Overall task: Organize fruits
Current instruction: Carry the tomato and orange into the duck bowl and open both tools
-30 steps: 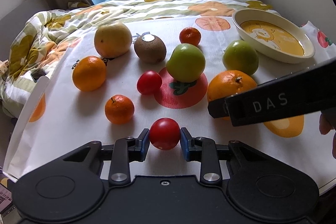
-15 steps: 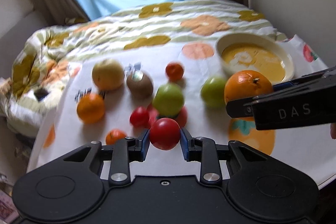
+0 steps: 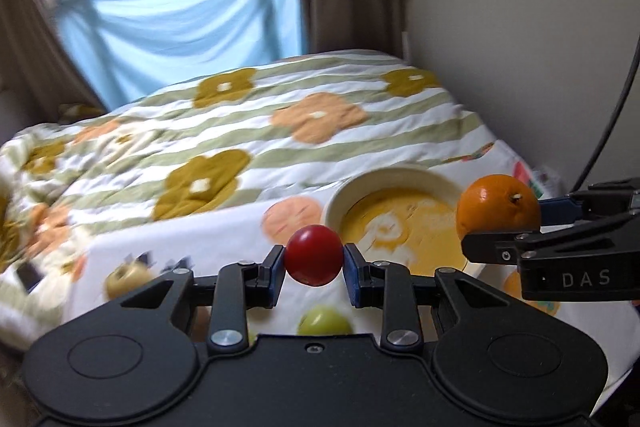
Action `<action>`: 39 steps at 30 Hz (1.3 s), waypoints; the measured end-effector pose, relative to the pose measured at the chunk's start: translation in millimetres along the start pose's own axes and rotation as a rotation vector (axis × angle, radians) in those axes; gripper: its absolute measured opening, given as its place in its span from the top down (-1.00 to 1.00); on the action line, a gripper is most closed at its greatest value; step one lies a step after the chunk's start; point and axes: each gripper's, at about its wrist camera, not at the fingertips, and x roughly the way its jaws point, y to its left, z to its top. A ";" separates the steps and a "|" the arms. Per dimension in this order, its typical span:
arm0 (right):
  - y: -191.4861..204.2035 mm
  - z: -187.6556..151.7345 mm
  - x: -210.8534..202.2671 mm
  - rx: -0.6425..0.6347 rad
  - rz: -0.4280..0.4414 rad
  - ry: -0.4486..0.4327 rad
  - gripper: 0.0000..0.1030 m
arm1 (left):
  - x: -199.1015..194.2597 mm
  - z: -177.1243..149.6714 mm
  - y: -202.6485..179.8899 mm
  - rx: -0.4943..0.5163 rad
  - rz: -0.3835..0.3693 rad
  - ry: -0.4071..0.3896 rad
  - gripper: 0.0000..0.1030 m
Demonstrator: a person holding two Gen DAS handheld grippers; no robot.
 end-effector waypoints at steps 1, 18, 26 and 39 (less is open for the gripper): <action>-7.1 3.8 2.7 0.010 -0.018 -0.004 -0.45 | 8.4 6.6 -2.3 0.018 -0.011 0.000 0.34; -89.9 25.3 63.9 0.205 -0.210 -0.007 -0.45 | 180.1 54.4 -45.5 0.191 -0.186 0.118 0.34; -104.6 20.1 76.0 0.275 -0.228 0.012 -0.45 | 212.3 48.8 -53.5 0.233 -0.221 0.151 0.27; -101.8 26.6 88.2 0.200 -0.203 0.050 -0.45 | 171.8 50.9 -16.8 0.214 -0.153 0.075 -0.90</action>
